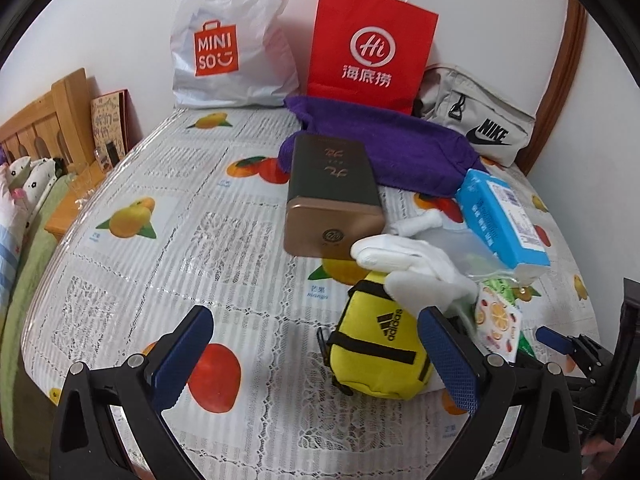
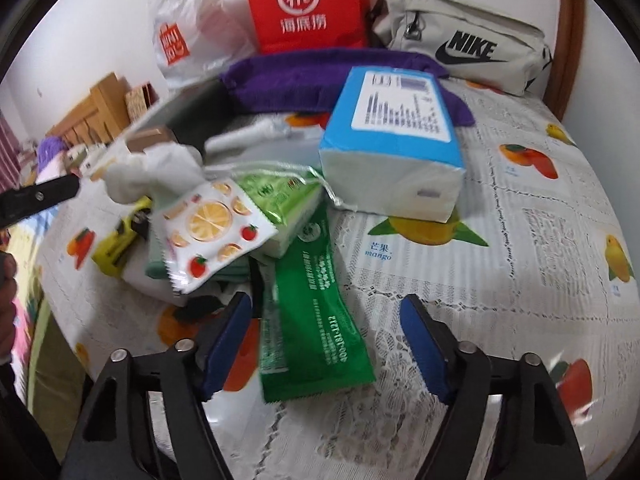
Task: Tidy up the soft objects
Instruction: 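Grasp the green snack packet with the right tool while the left tool grasps the white glove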
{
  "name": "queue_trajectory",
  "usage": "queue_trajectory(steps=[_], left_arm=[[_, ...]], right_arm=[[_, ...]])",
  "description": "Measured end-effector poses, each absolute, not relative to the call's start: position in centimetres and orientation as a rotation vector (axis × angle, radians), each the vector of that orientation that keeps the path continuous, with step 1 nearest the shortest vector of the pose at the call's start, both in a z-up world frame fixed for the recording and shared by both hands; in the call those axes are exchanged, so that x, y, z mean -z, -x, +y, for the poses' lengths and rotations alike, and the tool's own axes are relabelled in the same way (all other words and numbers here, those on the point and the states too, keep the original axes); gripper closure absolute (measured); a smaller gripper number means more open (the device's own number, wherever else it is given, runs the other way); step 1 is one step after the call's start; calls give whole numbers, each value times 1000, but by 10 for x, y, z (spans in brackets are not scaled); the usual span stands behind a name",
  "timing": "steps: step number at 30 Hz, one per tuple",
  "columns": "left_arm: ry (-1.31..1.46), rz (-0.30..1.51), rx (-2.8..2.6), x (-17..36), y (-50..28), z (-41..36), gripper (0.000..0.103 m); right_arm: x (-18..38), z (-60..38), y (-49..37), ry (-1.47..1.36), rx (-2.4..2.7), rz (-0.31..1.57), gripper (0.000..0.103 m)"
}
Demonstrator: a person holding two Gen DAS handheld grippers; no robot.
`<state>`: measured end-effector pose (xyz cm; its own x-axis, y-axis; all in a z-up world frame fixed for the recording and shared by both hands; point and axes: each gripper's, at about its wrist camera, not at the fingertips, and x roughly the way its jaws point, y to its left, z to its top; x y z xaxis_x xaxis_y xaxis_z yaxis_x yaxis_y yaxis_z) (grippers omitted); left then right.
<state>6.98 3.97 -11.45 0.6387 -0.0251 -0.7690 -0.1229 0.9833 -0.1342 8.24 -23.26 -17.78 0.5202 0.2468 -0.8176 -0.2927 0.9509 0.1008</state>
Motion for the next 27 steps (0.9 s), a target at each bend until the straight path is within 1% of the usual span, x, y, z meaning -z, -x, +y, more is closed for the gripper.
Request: queue_trajectory(steps=[5,7,8,11,18,23,27], left_arm=[[201,895,-49,121,-75,44,1],[205,902,-50,124,-78,46,1],[206,906,-50,125,-78,46,1],[209,911,-50,127,-78,47,1],[234,917,-50,131,-79,54,1],[269,902,3,132,-78,55,1],[272,873,51,126,-77,47,1]], right_arm=[[185,-229,-91,74,-330,982,35],[185,-223,-92,105,-347,969,46],[185,-221,-92,115,-358,958,56],[183,-220,-89,143,-380,946,62],[184,-242,-71,122,-342,972,64],[187,-250,-62,111,-317,981,58],[189,-246,-64,123,-303,942,58]])
